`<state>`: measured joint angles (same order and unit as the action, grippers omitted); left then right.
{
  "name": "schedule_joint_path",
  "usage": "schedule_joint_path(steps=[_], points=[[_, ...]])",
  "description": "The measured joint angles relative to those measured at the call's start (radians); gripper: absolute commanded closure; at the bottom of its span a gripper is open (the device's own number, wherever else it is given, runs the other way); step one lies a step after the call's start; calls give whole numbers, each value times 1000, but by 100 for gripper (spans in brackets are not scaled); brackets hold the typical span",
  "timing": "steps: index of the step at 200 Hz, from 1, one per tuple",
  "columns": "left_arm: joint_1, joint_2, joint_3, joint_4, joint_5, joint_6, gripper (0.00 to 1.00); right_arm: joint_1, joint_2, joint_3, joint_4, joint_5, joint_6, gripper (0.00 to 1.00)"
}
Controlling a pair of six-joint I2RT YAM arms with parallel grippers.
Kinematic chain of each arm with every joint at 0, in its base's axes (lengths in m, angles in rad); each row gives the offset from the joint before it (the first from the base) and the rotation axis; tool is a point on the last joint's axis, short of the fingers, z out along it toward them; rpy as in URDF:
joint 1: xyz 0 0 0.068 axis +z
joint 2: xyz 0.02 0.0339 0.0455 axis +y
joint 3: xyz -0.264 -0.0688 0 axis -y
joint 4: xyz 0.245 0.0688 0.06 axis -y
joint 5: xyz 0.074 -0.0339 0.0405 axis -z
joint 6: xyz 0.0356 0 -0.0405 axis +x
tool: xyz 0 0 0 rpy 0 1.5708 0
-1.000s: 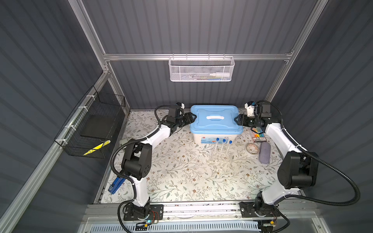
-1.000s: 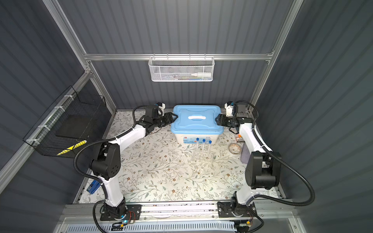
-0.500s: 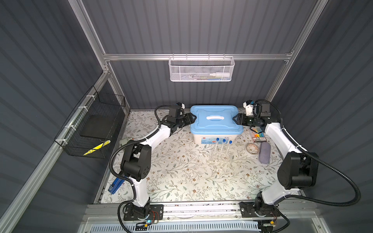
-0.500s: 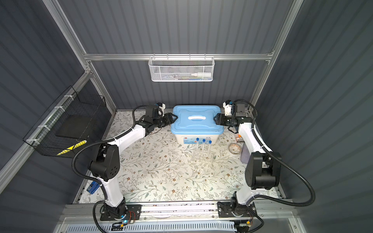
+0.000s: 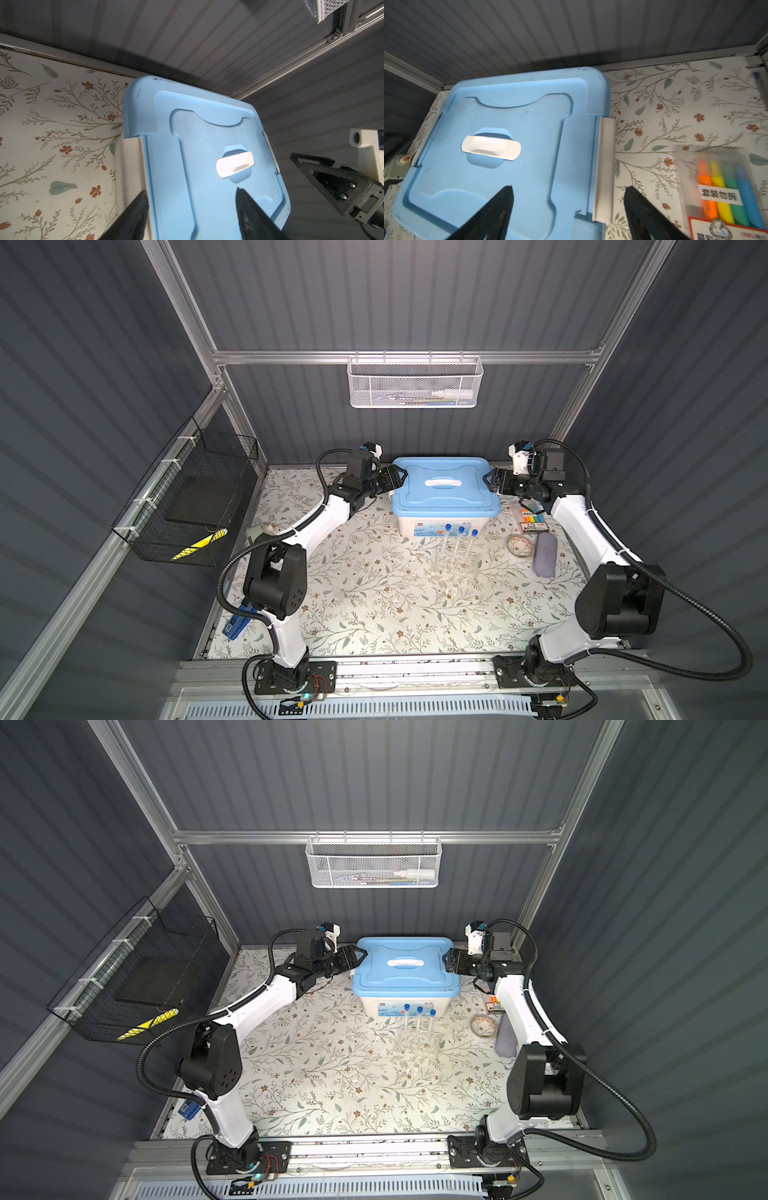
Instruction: Organize the chemistry lab equipment
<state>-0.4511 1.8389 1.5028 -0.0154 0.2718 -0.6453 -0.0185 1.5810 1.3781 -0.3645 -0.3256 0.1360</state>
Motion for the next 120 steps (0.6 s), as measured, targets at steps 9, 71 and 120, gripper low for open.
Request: schedule_joint_path(steps=[9, 71, 120], points=[[0, 0, 0, -4, -4, 0, 29, -8, 0, 0, 1, 5, 2, 13], [0, 0, 0, -37, -44, 3, 23, -28, 59, -2, -3, -42, 20, 14], [0, 0, 0, -43, -43, 3, 25, -27, 84, -3, -2, -123, 47, 19]])
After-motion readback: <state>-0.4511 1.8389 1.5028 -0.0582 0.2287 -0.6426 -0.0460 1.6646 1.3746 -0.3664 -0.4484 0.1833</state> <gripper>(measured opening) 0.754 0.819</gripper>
